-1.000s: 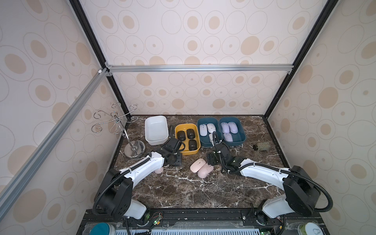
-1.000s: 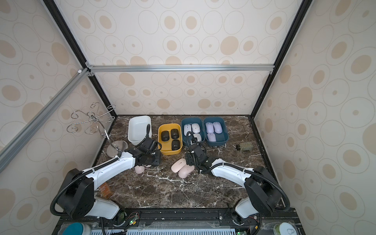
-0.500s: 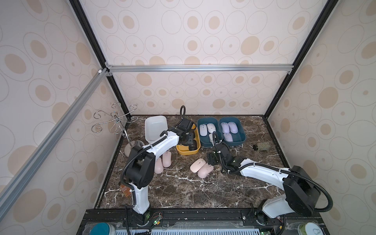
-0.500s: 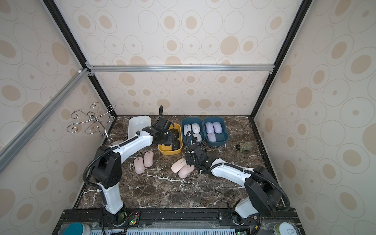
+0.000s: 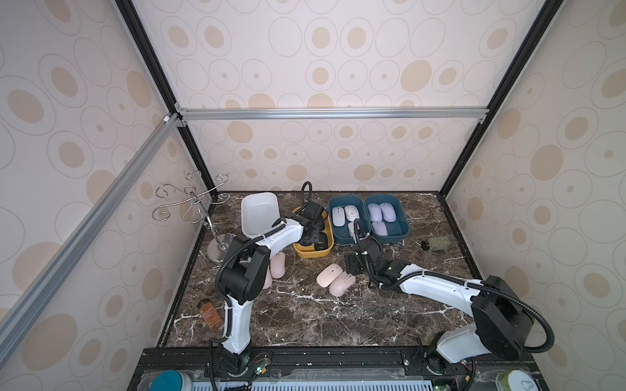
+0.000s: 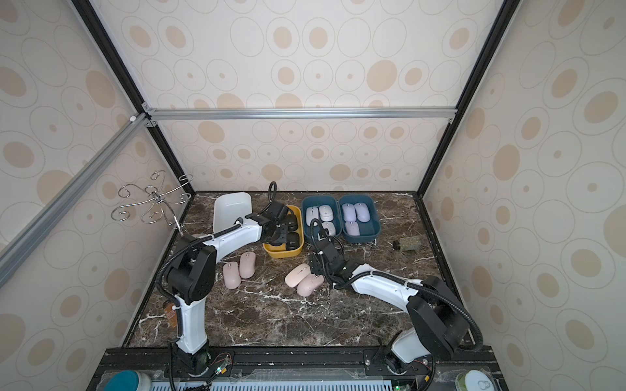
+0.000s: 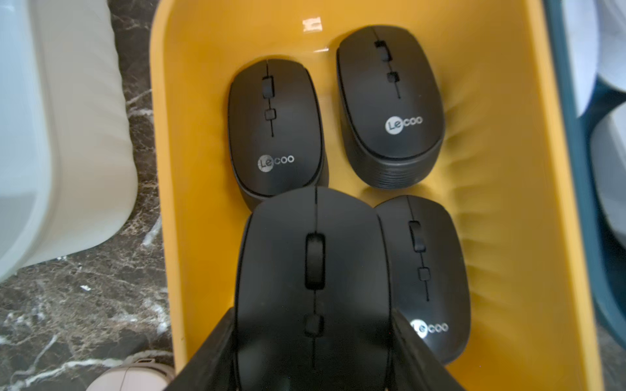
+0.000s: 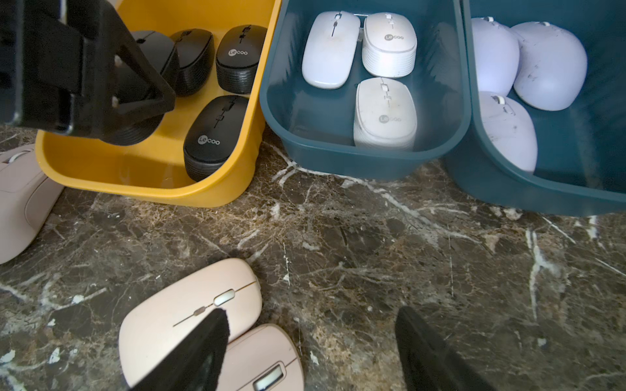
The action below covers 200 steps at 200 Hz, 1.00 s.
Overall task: Place the mice by color into the storage box
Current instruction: Place the mouse in the storage box.
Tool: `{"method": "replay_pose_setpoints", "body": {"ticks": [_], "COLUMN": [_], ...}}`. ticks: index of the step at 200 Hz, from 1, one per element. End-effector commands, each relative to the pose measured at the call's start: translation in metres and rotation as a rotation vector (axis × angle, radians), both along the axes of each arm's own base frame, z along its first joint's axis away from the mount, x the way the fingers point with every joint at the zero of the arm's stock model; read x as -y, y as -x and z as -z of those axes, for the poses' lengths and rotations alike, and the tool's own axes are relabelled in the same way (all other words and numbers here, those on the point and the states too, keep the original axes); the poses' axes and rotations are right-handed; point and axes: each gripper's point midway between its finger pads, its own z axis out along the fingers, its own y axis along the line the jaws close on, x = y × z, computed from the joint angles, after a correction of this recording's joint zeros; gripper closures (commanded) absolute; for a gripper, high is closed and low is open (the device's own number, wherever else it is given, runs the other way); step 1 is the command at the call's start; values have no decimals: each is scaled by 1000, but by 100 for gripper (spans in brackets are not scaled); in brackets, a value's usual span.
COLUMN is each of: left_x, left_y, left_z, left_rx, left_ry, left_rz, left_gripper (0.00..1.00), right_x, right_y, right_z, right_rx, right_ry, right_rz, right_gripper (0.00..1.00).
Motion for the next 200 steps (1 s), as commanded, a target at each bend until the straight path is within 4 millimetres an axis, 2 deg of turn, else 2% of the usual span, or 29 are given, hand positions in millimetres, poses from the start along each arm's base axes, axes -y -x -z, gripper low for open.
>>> {"method": "replay_pose_setpoints", "body": {"ticks": [1,33,69,104,133,174,200], "left_x": [-6,-5,-3,-5,-4,3,9], "left_y": [-3,-3,-2,1,-2,-12,-15], "left_z": [15,27,30,27,12,-31,-51], "left_rx": [-16,-39,-50,-54,-31,49,79], "left_ry": [-17,-9,2,-2,12,59,99], "left_rz": [-35,-35,-35,-40,-40,-38,-27], "left_gripper": [43,42,39,26,24,24,24], "right_x": [-1,-2,-3,-3,-5,-7,-9], "right_y": [2,2,2,2,3,4,4], "right_z": [-6,-5,-3,-3,-3,-3,0], "right_rx": [12,9,4,4,-3,-6,-18], "right_ry": [-6,-9,-8,-13,-17,-29,-29], "right_rz": [-5,-9,-11,-11,-20,-26,-32], "right_gripper": [20,20,20,20,20,20,20]}}
